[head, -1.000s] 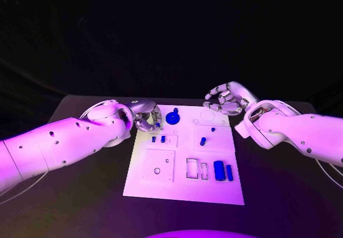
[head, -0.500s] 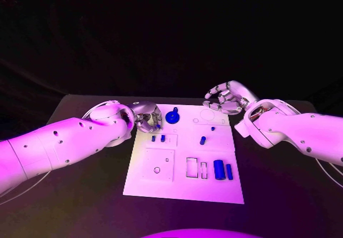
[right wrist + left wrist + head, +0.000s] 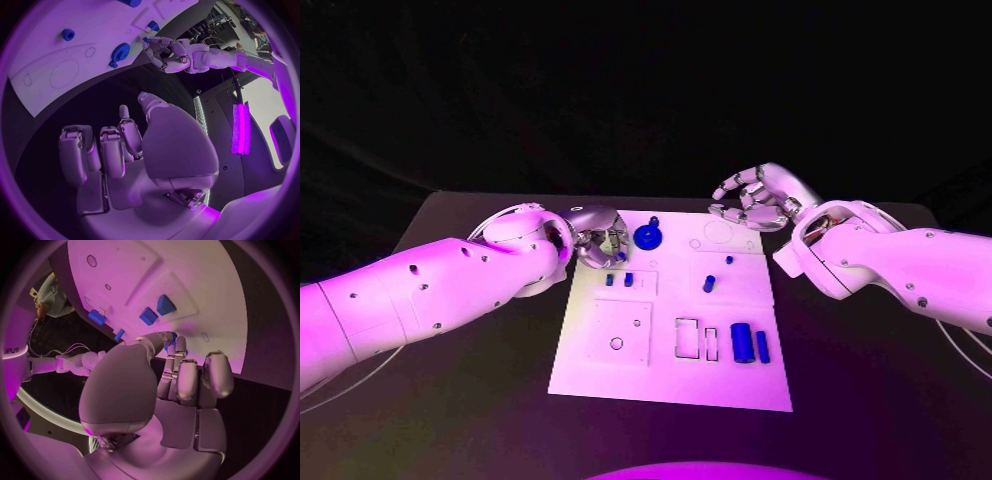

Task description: Assemble the parts on the task board

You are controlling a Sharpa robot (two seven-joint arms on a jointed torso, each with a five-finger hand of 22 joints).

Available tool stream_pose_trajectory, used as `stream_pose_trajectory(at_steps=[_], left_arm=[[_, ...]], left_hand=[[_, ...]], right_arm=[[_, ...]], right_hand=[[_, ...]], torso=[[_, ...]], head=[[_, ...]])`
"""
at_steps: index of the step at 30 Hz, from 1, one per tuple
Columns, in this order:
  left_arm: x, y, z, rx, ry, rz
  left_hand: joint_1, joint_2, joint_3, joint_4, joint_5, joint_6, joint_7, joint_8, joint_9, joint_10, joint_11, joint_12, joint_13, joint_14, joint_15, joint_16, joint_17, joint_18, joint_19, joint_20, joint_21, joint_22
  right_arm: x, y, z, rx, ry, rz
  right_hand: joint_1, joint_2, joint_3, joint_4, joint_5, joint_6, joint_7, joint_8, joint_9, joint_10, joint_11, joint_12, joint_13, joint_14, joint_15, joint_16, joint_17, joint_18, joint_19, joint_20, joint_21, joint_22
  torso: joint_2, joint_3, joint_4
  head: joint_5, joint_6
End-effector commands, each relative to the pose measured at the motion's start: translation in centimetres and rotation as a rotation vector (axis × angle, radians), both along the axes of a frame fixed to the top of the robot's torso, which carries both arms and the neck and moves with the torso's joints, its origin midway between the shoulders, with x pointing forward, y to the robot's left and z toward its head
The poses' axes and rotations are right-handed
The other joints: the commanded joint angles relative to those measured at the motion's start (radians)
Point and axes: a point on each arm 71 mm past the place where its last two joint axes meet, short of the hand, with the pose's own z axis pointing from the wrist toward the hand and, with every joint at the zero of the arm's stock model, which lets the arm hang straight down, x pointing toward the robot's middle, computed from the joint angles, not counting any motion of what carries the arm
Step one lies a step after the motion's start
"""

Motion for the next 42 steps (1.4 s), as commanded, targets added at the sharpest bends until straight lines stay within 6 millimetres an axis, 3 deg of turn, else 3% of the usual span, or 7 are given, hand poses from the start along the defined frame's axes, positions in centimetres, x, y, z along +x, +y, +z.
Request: stream_pose_trajectory(at_steps=[1, 42], left_arm=[[-0.07, -0.17, 0.1, -0.012, -0.002, -0.006], [0.15, -0.82, -0.44, 0.01, 0.022, -0.018]], left_hand=[[-0.011, 0.001, 0.0, 0.001, -0.004, 0.009, 0.0, -0.004, 0.001, 0.008, 0.001, -0.005, -0.001, -0.001, 0.005, 0.003, -0.001, -0.01, 0.005, 0.002, 0.004, 0.001], [-0.011, 0.003, -0.001, 0.0, -0.009, 0.013, 0.0, -0.005, 0.002, 0.013, 0.0, -0.008, -0.001, -0.001, 0.005, 0.003, -0.001, -0.01, 0.006, 0.001, 0.004, 0.002]], right_arm=[[-0.05, 0.12, -0.04, -0.008, -0.002, 0.014], [-0.08, 0.3, -0.04, -0.007, -0.002, 0.018]], right_hand=[[-0.008, 0.005, 0.007, -0.002, 0.005, -0.004, -0.002, 0.005, -0.001, -0.006, 0.001, -0.002, 0.034, 0.09, -0.007, -0.007, 0.211, 0.009, 0.05, -0.009, -0.004, 0.204], [-0.01, 0.004, 0.011, -0.002, 0.004, -0.002, -0.002, 0.007, -0.002, -0.006, 0.0, -0.003, 0.033, 0.09, -0.008, -0.007, 0.211, 0.009, 0.05, -0.009, -0.005, 0.205]], torso=[[0.001, 0.0004, 0.0004], [0.0, 0.0002, 0.0005]], head=[[-0.002, 0.001], [-0.005, -0.005]])
